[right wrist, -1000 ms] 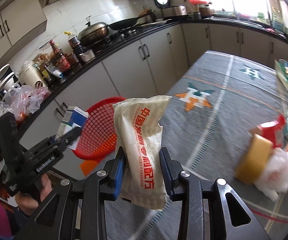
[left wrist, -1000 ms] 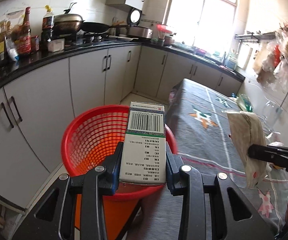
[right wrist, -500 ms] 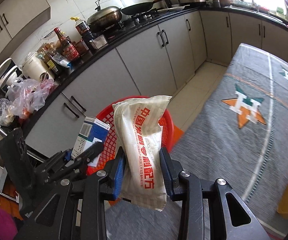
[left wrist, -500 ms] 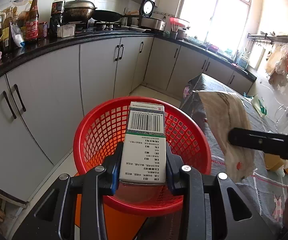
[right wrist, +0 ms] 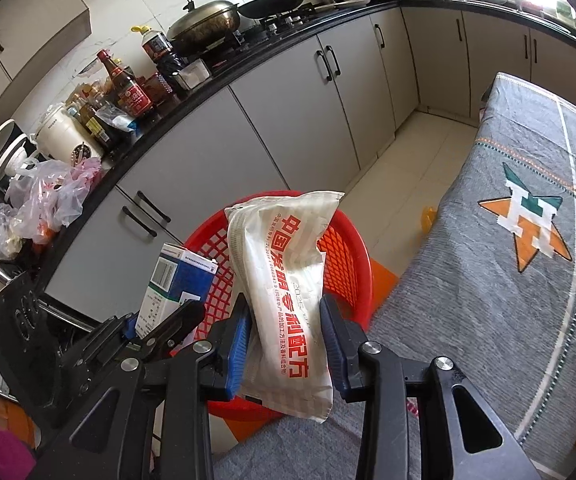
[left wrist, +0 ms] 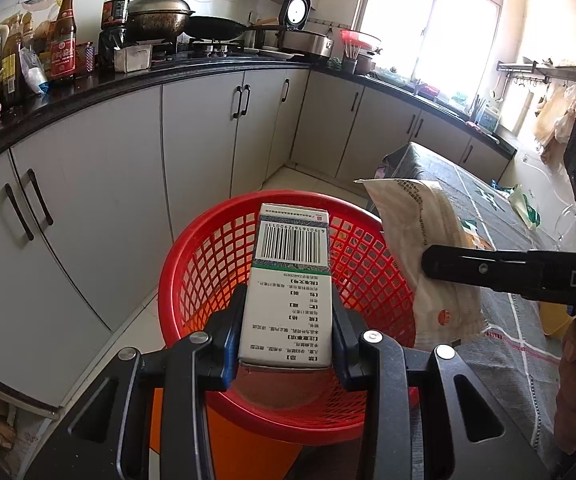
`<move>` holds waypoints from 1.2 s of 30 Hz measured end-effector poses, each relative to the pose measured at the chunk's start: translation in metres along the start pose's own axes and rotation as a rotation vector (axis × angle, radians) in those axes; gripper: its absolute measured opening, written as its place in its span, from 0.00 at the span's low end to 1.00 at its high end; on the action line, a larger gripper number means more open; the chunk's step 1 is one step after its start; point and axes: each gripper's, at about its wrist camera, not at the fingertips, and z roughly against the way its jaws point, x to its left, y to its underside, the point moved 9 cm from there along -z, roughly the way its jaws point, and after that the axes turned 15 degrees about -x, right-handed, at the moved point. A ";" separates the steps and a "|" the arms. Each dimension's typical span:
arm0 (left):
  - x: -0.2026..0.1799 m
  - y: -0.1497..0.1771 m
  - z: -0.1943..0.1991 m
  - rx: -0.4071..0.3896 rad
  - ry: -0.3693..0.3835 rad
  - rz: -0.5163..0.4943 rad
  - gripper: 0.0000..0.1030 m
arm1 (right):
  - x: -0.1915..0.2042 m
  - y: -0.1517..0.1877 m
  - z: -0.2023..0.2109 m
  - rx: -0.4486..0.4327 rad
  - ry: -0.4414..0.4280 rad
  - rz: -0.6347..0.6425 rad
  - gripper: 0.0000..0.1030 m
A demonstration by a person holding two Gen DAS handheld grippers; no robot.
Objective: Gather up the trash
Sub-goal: 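Open the left gripper over the basket while the right gripper drops the bag in, then move both grippers back from the basket to the table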
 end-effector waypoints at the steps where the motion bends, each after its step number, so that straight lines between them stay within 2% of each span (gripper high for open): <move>1: 0.000 0.000 0.000 -0.003 0.000 -0.002 0.34 | -0.001 0.000 -0.001 0.001 -0.001 -0.005 0.38; 7: -0.002 0.001 -0.001 0.002 0.003 -0.011 0.34 | -0.003 0.000 -0.004 0.007 -0.002 -0.026 0.42; 10: -0.004 0.001 -0.001 0.000 0.002 -0.013 0.48 | -0.005 0.000 -0.004 0.006 -0.003 -0.031 0.44; 11: -0.005 0.001 0.000 -0.006 0.001 -0.015 0.49 | -0.004 0.000 -0.003 0.007 -0.006 -0.034 0.45; 24: -0.017 -0.004 0.020 -0.031 0.028 -0.001 0.54 | -0.016 -0.005 0.042 -0.057 -0.021 -0.082 0.45; 31: -0.042 0.002 0.037 -0.041 0.061 -0.012 0.58 | -0.032 0.009 0.072 -0.080 0.004 -0.118 0.49; 36: -0.071 0.012 0.045 -0.031 0.096 -0.058 0.58 | -0.043 0.024 0.094 -0.088 0.013 -0.136 0.50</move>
